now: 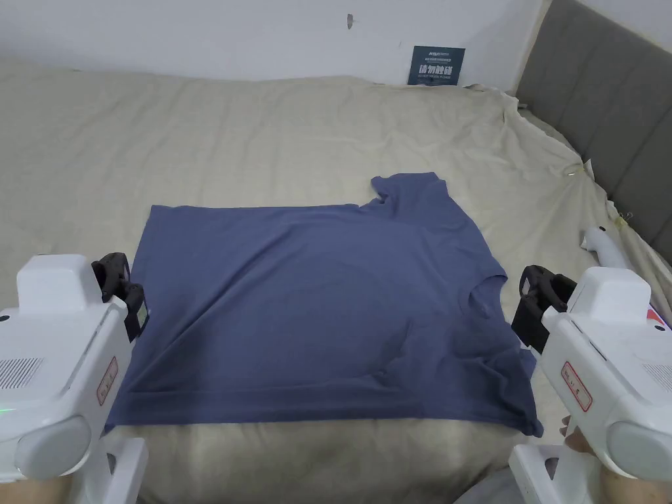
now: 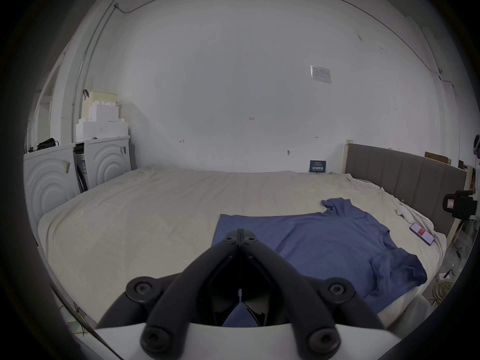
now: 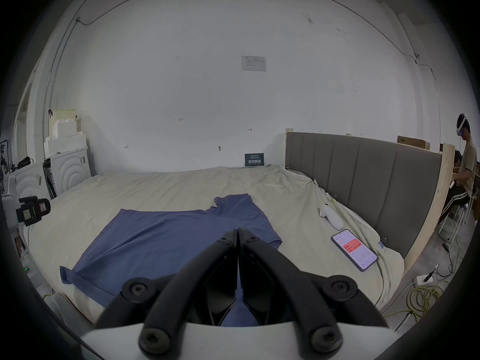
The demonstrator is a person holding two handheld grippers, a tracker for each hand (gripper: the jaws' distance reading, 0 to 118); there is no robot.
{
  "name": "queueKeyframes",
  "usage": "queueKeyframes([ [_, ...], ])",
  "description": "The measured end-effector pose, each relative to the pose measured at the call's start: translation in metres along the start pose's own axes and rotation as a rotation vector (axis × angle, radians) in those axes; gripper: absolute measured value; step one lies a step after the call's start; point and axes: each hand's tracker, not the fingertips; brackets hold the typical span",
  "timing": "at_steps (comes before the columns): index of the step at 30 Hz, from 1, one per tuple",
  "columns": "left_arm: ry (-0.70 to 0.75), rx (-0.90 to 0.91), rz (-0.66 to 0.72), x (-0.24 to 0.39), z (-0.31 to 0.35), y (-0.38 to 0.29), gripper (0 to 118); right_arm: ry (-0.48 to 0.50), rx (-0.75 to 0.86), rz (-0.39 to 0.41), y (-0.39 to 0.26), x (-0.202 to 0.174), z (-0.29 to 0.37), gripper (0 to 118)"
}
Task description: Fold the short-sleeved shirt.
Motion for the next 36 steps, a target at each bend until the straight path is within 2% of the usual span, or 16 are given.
queueKeyframes([
  [8, -0.007, -0.008, 0.002, 0.002, 0.004, -0.002, 0, 0.011, -0.038, -0.023, 0.004, 0.000, -0.003, 0],
  [14, -0.008, -0.016, 0.013, 0.001, 0.005, -0.002, 0, 0.019, -0.194, -0.059, 0.004, 0.015, -0.018, 0],
  [17, -0.004, -0.022, 0.007, 0.002, 0.004, -0.003, 0, 0.007, -0.286, -0.050, -0.001, 0.024, -0.027, 1],
  [18, -0.004, -0.023, 0.006, 0.003, 0.004, -0.003, 0, 0.004, -0.307, -0.052, -0.005, 0.026, -0.029, 14],
  [19, -0.004, -0.024, 0.006, 0.003, 0.004, -0.004, 0, -0.001, -0.339, -0.041, -0.008, 0.029, -0.032, 34],
  [21, -0.005, -0.026, 0.008, 0.004, 0.003, -0.004, 0, 0.025, -0.397, -0.041, -0.016, 0.032, -0.035, 91],
  [22, -0.006, -0.028, 0.010, 0.004, 0.003, -0.004, 0, 0.018, -0.416, -0.034, -0.021, 0.032, -0.037, 102],
  [32, -0.007, -0.056, 0.009, 0.005, 0.000, -0.010, 0, -0.048, -0.648, 0.074, -0.085, 0.039, -0.058, 104],
  [34, -0.008, -0.062, 0.007, 0.005, -0.001, -0.011, 0, -0.062, -0.665, 0.084, -0.095, 0.038, -0.063, 97],
  [35, -0.008, -0.066, 0.005, 0.006, -0.001, -0.012, 0, -0.067, -0.676, 0.088, -0.098, 0.038, -0.065, 89],
  [36, -0.008, -0.069, 0.004, 0.006, -0.001, -0.013, 0, -0.060, -0.675, 0.081, -0.101, 0.037, -0.067, 69],
])
